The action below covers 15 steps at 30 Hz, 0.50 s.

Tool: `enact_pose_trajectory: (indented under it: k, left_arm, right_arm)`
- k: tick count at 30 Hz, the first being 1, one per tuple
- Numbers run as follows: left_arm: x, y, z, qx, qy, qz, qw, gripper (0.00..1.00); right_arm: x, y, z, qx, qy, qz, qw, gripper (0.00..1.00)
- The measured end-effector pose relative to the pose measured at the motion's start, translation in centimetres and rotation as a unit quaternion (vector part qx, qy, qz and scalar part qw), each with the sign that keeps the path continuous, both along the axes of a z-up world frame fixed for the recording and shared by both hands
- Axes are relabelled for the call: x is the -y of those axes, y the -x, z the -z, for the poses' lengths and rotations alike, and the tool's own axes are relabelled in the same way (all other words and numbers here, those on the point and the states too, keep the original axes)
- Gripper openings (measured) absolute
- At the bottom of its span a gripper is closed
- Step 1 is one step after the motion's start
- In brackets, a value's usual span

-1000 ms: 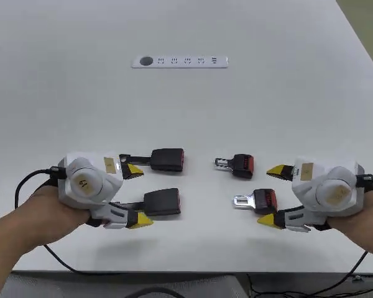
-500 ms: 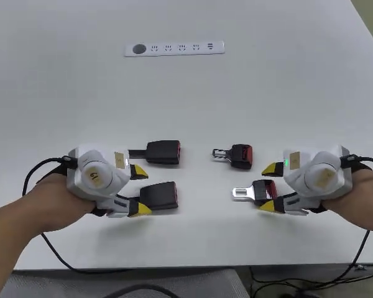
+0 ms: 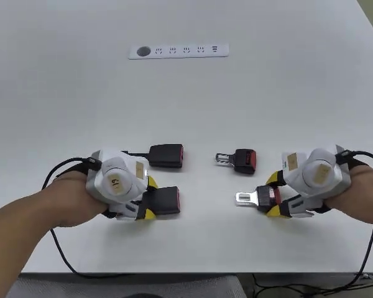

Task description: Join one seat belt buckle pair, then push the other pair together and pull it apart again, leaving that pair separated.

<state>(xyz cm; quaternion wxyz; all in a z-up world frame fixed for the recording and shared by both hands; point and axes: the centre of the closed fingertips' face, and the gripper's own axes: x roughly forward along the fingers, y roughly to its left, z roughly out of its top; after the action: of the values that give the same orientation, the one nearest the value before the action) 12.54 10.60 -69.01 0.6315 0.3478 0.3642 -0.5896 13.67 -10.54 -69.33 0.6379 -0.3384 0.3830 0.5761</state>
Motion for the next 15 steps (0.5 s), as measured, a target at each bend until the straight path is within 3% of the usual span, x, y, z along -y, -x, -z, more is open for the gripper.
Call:
enact_pose_trajectory:
  k: [6,15]
  left_arm:
    - [-0.05,-0.06,0.16,-0.014,0.015,-0.017,0.9997,0.33]
    - [0.1,0.12,0.15,-0.01,-0.001,-0.005,0.9999,0.33]
  right_arm:
    - [0.09,0.11,0.17,0.002,0.001,-0.002,1.0,0.34]
    - [-0.09,0.32,0.14,0.004,0.0,-0.006,1.0,0.34]
